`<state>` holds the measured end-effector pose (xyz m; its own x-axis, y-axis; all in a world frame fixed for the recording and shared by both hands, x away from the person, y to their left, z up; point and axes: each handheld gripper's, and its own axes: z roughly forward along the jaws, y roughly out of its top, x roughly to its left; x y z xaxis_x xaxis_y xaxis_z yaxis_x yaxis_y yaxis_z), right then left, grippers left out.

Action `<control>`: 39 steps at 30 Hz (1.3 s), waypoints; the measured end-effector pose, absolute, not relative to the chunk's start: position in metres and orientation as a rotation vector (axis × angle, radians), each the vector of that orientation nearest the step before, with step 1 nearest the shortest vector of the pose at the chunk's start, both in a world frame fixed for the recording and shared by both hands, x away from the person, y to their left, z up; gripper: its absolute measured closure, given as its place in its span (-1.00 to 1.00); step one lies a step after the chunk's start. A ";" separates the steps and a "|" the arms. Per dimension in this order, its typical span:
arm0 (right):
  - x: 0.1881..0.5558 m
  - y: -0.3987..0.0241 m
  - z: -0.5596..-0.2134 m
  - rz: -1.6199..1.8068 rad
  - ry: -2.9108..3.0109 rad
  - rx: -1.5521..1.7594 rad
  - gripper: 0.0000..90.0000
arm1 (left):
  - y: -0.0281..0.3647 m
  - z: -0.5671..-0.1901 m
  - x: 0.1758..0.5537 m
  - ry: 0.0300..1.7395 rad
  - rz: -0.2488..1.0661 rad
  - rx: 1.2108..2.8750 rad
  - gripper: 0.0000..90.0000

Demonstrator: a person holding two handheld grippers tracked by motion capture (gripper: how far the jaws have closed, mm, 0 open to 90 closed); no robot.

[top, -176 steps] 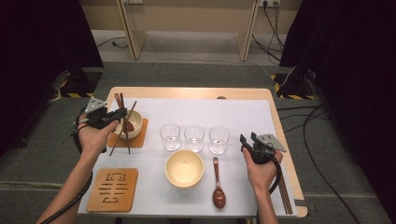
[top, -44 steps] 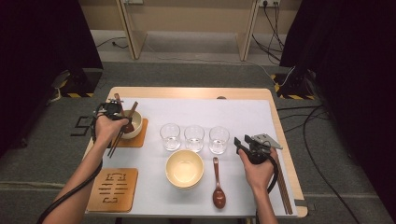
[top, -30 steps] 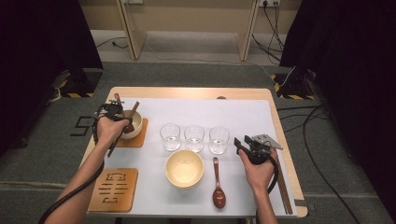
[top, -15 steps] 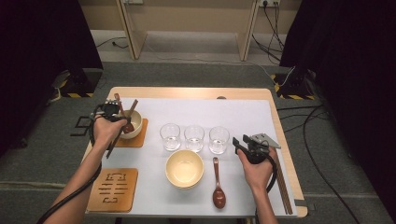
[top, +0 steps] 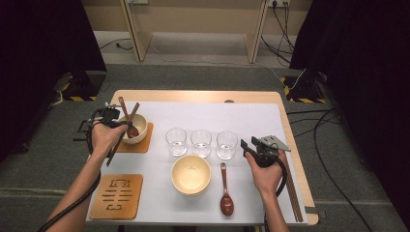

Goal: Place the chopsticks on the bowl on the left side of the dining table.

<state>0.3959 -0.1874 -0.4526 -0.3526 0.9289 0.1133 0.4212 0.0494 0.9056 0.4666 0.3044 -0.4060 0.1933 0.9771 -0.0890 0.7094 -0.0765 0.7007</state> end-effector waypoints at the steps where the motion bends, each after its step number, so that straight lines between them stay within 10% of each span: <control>1: 0.396 -0.187 -0.453 1.278 1.816 1.354 0.16 | 0.306 -0.406 0.465 1.579 0.549 1.846 0.72; 39: 0.403 -0.187 -0.447 1.309 1.805 1.334 0.19 | 0.341 -0.414 0.462 1.783 0.555 1.709 0.72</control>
